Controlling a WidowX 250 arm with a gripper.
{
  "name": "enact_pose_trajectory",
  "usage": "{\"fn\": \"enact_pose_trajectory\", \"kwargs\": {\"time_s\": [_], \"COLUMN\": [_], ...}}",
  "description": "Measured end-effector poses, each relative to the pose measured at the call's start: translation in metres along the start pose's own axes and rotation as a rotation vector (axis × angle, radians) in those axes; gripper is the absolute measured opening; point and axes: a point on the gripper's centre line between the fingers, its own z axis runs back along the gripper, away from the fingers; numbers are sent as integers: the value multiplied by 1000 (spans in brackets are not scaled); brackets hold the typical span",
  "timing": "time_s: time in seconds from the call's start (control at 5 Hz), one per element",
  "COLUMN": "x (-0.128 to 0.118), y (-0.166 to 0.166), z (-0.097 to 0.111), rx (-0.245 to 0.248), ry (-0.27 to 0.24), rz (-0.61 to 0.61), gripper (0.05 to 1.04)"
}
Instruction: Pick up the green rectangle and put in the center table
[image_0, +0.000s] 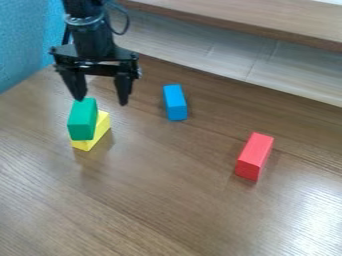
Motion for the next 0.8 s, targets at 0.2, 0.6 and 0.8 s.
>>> {"fn": "enact_pose_trajectory", "kwargs": {"time_s": [0.2,0.6,0.8], "x": [0,5,6], "y": [18,43,48], "z": [-8,-29,-44], "rx": [5,-2,-6], "ry": [-16,-28,-15], "rz": [72,178,210], "gripper": [999,999,999]}}
